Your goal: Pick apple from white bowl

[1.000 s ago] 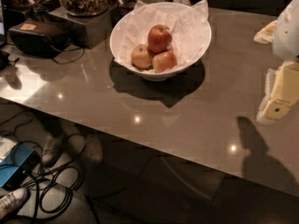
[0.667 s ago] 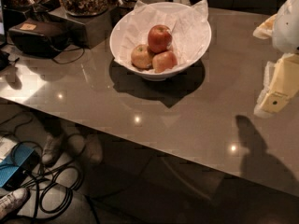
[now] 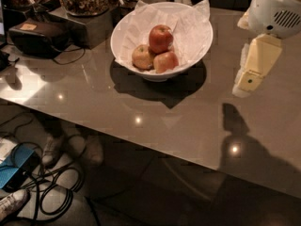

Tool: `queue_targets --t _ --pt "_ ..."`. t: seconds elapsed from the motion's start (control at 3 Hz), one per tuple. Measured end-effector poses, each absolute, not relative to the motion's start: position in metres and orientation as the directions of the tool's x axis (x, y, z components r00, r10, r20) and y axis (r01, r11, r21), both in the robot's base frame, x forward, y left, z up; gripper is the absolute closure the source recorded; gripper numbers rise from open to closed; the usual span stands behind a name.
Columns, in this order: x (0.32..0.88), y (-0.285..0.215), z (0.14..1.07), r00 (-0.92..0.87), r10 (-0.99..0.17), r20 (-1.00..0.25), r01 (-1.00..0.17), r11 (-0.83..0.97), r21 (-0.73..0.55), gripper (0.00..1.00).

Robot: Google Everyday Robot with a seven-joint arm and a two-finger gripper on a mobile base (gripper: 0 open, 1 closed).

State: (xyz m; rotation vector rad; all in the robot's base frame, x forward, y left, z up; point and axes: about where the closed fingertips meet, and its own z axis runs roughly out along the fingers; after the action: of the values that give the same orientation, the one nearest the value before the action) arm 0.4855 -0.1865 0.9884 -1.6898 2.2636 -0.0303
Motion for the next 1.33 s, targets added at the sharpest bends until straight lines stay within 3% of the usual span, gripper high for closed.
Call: queue_targets --t 0.33,0.67,1.33 --pt "0.492 -0.182 0.99 -0.263 -0.927 -0.266 -0.926 0.32 -0.201 0.0" --pt "0.538 -0.139 1.006 -0.323 -0.903 -0.284 -0.901 0.385 -0.199 0.0" --pt "0.553 -0.127 1.007 -0.323 -0.89 -0.322 -0.891 0.401 -0.213 0.0"
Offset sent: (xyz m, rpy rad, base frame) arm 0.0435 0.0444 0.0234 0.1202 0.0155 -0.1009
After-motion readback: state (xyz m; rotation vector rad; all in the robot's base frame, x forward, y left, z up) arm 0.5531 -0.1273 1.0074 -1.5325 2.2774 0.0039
